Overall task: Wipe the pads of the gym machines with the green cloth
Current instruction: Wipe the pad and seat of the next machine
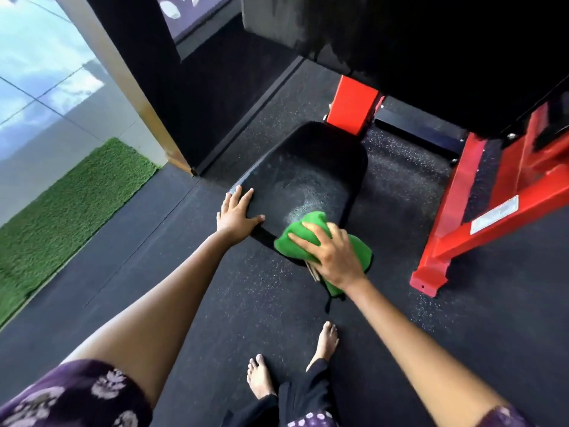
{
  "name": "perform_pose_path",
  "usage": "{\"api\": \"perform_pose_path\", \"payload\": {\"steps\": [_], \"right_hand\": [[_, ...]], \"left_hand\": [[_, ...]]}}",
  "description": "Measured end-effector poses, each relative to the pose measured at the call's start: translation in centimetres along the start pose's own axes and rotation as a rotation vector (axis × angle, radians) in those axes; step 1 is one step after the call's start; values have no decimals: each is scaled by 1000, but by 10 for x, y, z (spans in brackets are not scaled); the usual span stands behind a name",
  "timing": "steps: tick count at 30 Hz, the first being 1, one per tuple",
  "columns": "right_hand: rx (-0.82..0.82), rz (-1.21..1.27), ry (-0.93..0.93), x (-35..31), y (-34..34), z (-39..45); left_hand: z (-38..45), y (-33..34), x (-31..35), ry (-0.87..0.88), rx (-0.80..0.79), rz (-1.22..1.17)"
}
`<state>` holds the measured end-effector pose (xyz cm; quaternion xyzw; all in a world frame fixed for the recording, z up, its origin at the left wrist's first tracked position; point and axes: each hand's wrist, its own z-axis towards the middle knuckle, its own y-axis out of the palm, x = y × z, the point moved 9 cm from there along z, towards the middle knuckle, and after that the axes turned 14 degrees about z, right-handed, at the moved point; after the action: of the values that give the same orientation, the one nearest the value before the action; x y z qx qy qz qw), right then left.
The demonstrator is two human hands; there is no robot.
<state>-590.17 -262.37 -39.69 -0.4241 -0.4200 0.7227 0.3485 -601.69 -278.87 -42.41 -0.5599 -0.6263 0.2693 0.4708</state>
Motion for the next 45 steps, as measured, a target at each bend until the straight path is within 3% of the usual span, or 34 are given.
{"api": "perform_pose_path", "payload": {"steps": [6, 10, 15, 18, 25, 27, 32, 41, 45], "right_hand": [[-33, -109, -156, -11, 2, -6], [-66, -227, -260, -51, 25, 31], [-113, -222, -321, -32, 12, -9], [-142, -210, -291, -27, 9, -13], [-256, -255, -134, -63, 55, 82], [-290, -272, -152, -61, 54, 80], [-303, -266, -419, -48, 30, 15], [-320, -253, -244, -79, 70, 92], [-287, -149, -271, -67, 51, 76]], "left_hand": [[-3, -17, -10, -3, 98, -266], [4, -19, -15, -44, 73, -189], [1, -6, -28, -55, 14, -433], [0, -10, -37, -36, 33, -443], [11, -13, -59, -170, -25, -919], [9, -9, -57, -167, -54, -956], [5, -3, -55, -154, -104, -1114], [11, -4, -64, -210, -145, -1322], [11, -3, -67, -210, -156, -1361]]}}
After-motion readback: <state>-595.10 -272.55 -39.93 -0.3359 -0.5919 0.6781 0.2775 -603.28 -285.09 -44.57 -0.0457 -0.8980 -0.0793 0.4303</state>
